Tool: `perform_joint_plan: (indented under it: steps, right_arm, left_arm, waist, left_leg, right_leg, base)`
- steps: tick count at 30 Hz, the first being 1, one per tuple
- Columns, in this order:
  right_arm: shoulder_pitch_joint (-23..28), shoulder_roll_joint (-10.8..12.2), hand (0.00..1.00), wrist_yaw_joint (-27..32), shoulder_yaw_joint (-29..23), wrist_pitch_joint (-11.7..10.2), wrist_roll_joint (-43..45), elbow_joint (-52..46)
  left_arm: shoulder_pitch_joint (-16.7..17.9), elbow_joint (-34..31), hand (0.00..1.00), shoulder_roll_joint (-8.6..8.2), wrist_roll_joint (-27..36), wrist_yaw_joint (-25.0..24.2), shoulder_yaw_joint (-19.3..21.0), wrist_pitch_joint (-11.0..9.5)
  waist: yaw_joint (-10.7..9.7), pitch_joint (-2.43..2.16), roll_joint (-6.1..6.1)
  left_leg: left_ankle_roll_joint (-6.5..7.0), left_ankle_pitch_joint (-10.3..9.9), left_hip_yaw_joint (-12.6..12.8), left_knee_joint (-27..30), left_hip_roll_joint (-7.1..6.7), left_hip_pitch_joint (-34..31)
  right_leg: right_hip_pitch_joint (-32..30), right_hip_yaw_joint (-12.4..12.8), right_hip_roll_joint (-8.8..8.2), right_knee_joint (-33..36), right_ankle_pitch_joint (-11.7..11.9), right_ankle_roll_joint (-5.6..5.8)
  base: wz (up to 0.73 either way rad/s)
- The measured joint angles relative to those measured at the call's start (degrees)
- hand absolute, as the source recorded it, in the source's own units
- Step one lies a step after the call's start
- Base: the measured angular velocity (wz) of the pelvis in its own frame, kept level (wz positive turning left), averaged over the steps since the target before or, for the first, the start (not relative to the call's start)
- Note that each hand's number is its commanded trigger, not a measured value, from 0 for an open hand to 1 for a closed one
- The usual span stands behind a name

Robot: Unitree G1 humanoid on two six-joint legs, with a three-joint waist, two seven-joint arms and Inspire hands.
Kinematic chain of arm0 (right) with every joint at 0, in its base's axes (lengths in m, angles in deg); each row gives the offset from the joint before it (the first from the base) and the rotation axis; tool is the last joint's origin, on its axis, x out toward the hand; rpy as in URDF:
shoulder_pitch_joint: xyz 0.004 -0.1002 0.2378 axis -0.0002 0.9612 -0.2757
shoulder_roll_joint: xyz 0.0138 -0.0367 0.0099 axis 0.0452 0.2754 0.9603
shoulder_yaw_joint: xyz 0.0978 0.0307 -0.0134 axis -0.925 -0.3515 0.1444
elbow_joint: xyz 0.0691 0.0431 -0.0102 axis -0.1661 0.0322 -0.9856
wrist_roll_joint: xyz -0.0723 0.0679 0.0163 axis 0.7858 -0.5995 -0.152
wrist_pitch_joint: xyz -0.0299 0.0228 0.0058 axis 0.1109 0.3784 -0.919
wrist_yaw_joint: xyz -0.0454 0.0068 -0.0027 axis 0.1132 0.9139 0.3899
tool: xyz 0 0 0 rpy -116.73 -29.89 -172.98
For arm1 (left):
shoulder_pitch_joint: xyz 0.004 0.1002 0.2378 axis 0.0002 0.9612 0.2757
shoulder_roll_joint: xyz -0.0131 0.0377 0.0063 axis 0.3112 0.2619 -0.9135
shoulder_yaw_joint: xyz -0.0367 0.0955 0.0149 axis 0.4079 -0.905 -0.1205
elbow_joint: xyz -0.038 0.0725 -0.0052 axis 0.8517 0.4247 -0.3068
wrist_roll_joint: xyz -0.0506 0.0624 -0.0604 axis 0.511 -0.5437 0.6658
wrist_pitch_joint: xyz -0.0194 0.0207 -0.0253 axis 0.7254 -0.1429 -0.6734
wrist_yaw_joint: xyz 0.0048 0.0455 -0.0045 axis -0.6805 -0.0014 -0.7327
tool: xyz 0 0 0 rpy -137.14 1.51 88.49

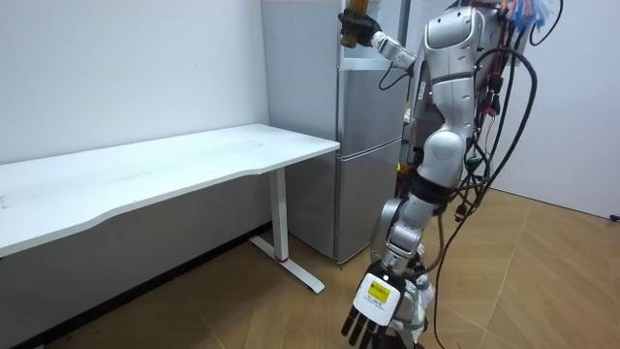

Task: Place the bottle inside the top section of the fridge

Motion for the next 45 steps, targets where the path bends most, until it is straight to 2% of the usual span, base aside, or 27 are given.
perform_joint_plan:
  steps: [2, 5, 6, 9, 16, 19, 22, 27, 37, 45]
  right_arm:
    - [0.0, -0.1, 1.00, 0.0, -0.1, 0.0, 1.2, -0.5]
    - [0.0, -0.4, 1.00, 0.2, -0.2, 0.0, 1.2, -0.6]
    - [0.0, -0.7, 1.00, 0.5, -0.2, 0.0, 1.2, -0.6]
    - [0.1, -0.8, 1.00, 1.1, -0.2, 0.0, 1.2, -0.6]
    - [0.1, -0.8, 1.00, 1.2, -0.2, 0.0, 1.0, -0.6]
    - [0.2, -0.8, 1.00, 1.2, -0.2, 0.0, 0.8, -0.6]
    - [0.6, -0.8, 1.00, 1.2, -0.2, 0.0, 0.8, -0.6]
    - [2.0, -0.8, 1.00, 3.0, -0.4, 0.0, 0.9, -0.6]
    - [2.7, -0.9, 1.00, 7.1, -5.3, 0.0, 0.3, 0.2]
    - [7.9, -0.9, 1.00, 8.9, -10.9, 0.0, 0.3, 1.4]
  left_arm:
    - [0.1, 0.0, 0.00, 0.01, -0.1, 0.0, 0.1, 0.0]
    - [0.2, 0.0, 0.00, 0.06, -0.8, 0.2, 0.4, 0.0]
    - [0.2, 0.0, 0.00, 0.06, -1.2, 0.3, 0.4, 0.0]
    - [0.2, 0.0, 0.00, 0.09, -1.7, 0.5, 1.0, 0.0]
    - [0.4, 0.0, 0.00, 0.21, -1.8, 1.0, 1.0, 0.0]
    - [0.4, 0.0, 0.00, 0.31, -1.8, 1.5, 1.0, 0.0]
    - [0.6, 0.0, 0.00, 0.30, -1.7, 1.8, 1.0, 0.0]
    - [0.8, 0.1, 0.00, 0.33, -1.7, 3.3, 2.1, 0.0]
    - [1.1, 0.1, 0.00, 0.31, -1.7, 3.7, 2.2, 0.0]
    - [1.1, 0.0, 0.00, 0.30, -1.9, 3.7, 5.5, -0.2]
  waist:
    - [-0.2, 0.00, 0.01]
    - [-0.2, 0.03, 0.04]
    - [-0.2, 0.03, 0.04]
    - [-0.3, 0.02, 0.04]
    - [-0.6, -0.14, -0.23]
    - [-0.6, -0.14, -0.28]
    - [-1.0, -0.07, -0.42]
    - [-1.3, 0.31, -1.21]
    - [-1.5, 0.06, -1.62]
    - [-1.9, 0.07, -1.50]
  left_leg:
    - [0.02, 0.0, 0.4, -0.2, 0.03, 0.1]
    - [0.03, 0.0, 1.1, -0.3, 0.23, 0.2]
    - [0.03, 0.0, 1.2, -0.3, 0.26, 0.1]
    - [-0.01, -0.1, 1.4, -0.3, 0.58, 0.0]
    - [-0.28, -0.2, 1.6, -0.2, 0.99, 0.0]
    - [-0.39, -0.3, 1.6, -0.2, 1.08, 0.0]
    - [-0.49, -0.3, 1.9, -0.3, 1.19, 0.2]
    - [-0.72, -0.4, 2.4, -0.5, 1.35, 0.5]
    - [-1.15, -0.7, 3.1, -0.5, 1.86, 1.1]
    - [-1.20, -0.7, 3.1, -0.5, 1.89, 0.9]
  right_leg:
    - [0.0, 0.2, 0.29, 0.0, 0.2, 0.06]
    - [0.0, 2.1, 1.02, -0.9, 0.7, 0.11]
    - [-0.2, 3.2, 1.33, -1.0, 0.8, 0.04]
    - [-0.4, 4.3, 1.88, -1.3, 1.3, -0.60]
    - [-0.2, 4.8, 2.41, -1.9, 1.6, -0.65]
    - [-0.2, 6.0, 2.70, -2.0, 1.6, -0.66]
    - [0.0, 6.4, 2.84, -2.1, 1.5, -0.66]
    - [0.1, 7.7, 3.18, -2.1, 1.5, -0.65]
    - [0.5, 7.8, 3.75, -3.1, 1.7, -0.83]
    - [0.3, 7.6, 3.74, -3.0, 1.7, -0.84]
  base:
    - [-0.10]
    - [-0.14]
    - [-0.07]
    - [-0.05]
    - [0.00]
    - [0.00]
    - [-0.03]
    - [-0.07]
    - [-0.03]
    - [0.00]
